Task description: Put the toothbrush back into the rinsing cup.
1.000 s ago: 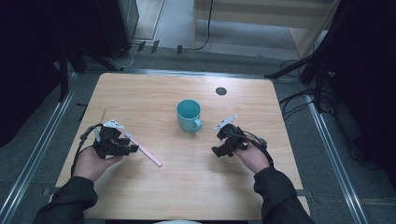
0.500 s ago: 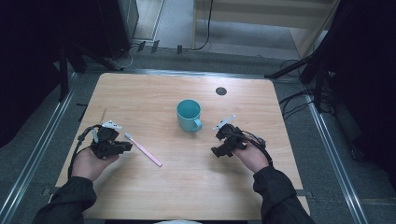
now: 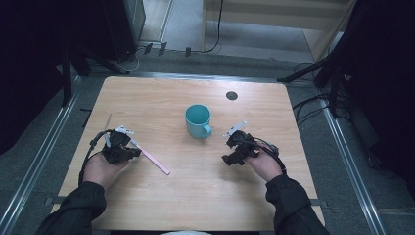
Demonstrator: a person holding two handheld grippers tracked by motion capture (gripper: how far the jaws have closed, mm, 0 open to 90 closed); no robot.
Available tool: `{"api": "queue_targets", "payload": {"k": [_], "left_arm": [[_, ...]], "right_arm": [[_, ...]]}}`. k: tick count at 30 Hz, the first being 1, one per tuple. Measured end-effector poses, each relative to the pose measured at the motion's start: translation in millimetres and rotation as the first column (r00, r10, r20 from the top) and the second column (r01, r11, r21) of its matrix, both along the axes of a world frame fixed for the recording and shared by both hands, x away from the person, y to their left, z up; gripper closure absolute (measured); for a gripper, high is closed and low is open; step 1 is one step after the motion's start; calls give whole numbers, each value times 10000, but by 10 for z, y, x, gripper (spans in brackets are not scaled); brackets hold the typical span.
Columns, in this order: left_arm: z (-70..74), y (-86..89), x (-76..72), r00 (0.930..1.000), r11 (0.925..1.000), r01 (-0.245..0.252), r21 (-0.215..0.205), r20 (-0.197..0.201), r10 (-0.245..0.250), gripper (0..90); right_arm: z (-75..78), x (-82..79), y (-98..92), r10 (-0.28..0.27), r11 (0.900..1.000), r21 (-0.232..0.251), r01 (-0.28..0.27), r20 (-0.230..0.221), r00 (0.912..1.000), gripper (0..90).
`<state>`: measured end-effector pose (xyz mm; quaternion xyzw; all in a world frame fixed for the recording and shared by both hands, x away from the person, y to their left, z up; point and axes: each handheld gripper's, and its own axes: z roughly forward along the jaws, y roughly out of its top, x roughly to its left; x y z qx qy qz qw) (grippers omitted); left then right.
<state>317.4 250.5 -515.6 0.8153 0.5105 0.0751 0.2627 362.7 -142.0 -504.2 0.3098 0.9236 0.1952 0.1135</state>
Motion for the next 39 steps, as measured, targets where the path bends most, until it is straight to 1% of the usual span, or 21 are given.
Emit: {"api": "queue_targets", "payload": {"k": [2,5,12,14,15,23,27,32,38,39], "left_arm": [[-7,-1,5,10000,10000,0,-12,0,0,892],[-28,-1,32,9999,9999,-25,-138,-112,24,891],[-43,-27,81,9999,9998,-32,-193,-112,30,891],[-45,-31,91,9999,9999,4,-161,-100,-6,891],[-48,-38,109,9998,9999,70,-117,-177,-72,891],[-63,-57,169,9996,9999,86,-67,-255,-88,891],[-72,-73,215,9998,10000,14,-62,-220,-16,891],[-70,-98,253,9997,10000,71,-66,-224,-73,891],[-75,-166,329,9997,9998,192,-91,-121,-193,889],[-75,-182,340,9999,9999,137,-91,-93,-137,889]], "right_arm": [[-1,0,-1,7,10000,-7,-7,-4,10000,204],[-5,-6,-11,47,10000,-66,-47,-9,10000,204],[-4,-26,-54,-34,10000,-80,34,42,10000,204],[-4,-32,-61,-81,9999,-96,81,25,10000,204],[-6,-42,-75,-171,9998,-79,170,-10,9999,204],[-9,-74,-134,-313,9994,-114,312,-22,9995,204],[-13,-93,-175,-372,9992,-131,372,-5,9993,205],[-18,-109,-198,-449,9989,-154,448,-46,9990,205],[-28,-129,-228,-529,9984,-201,528,-54,9986,205],[-27,-129,-234,-485,9986,-208,484,-46,9988,205]]}}
